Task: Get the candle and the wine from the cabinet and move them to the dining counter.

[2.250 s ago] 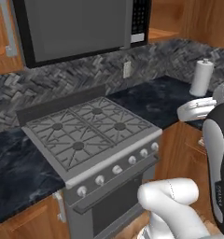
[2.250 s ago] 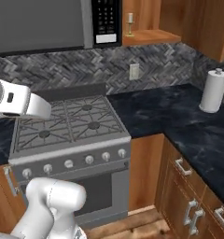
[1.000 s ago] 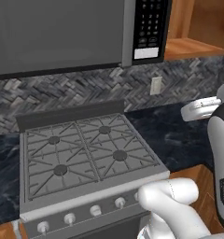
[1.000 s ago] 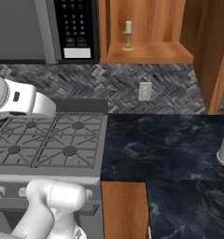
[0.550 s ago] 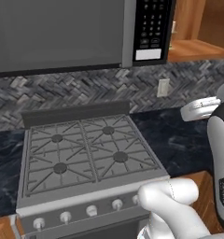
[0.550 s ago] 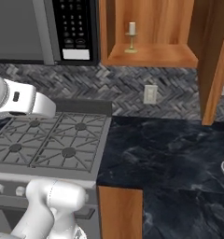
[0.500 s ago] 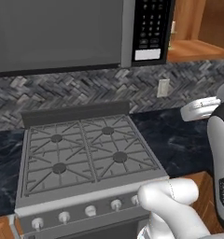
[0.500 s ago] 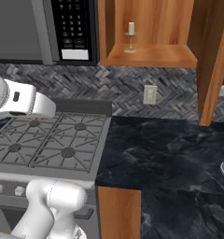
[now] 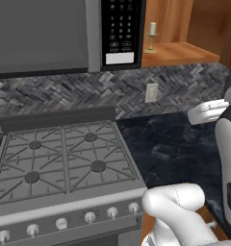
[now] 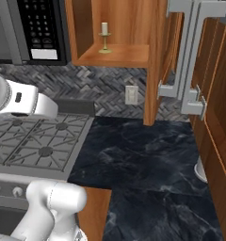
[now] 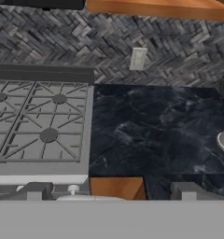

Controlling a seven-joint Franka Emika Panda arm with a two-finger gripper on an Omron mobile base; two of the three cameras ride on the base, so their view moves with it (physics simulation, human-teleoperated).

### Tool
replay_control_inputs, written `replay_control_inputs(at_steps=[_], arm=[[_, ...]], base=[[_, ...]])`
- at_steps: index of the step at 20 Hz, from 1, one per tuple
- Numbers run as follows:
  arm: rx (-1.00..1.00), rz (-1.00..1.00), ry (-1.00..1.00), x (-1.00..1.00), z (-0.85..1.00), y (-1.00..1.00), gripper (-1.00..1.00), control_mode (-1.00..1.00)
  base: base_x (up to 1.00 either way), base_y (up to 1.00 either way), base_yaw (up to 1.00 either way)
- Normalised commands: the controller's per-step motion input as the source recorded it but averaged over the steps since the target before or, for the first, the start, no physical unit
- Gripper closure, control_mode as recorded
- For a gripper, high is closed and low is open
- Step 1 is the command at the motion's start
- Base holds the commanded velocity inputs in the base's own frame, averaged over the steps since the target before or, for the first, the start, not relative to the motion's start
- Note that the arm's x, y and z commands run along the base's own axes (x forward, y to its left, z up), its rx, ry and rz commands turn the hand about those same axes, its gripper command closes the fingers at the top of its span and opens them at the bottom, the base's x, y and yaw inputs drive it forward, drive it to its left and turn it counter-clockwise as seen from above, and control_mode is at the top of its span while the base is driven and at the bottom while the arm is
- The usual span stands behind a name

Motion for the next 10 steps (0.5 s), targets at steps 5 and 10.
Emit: replay_control_inputs(at_steps=[5,10], arm=[[0.0,0.0,0.0,0.0,0.0,0.0,-1.0,1.0],[0.0,0.0,0.0,0.0,0.0,0.0,-1.0,1.0]], base=[[0.16,-0.39,0.0],[0.02,-0.11,0.0]])
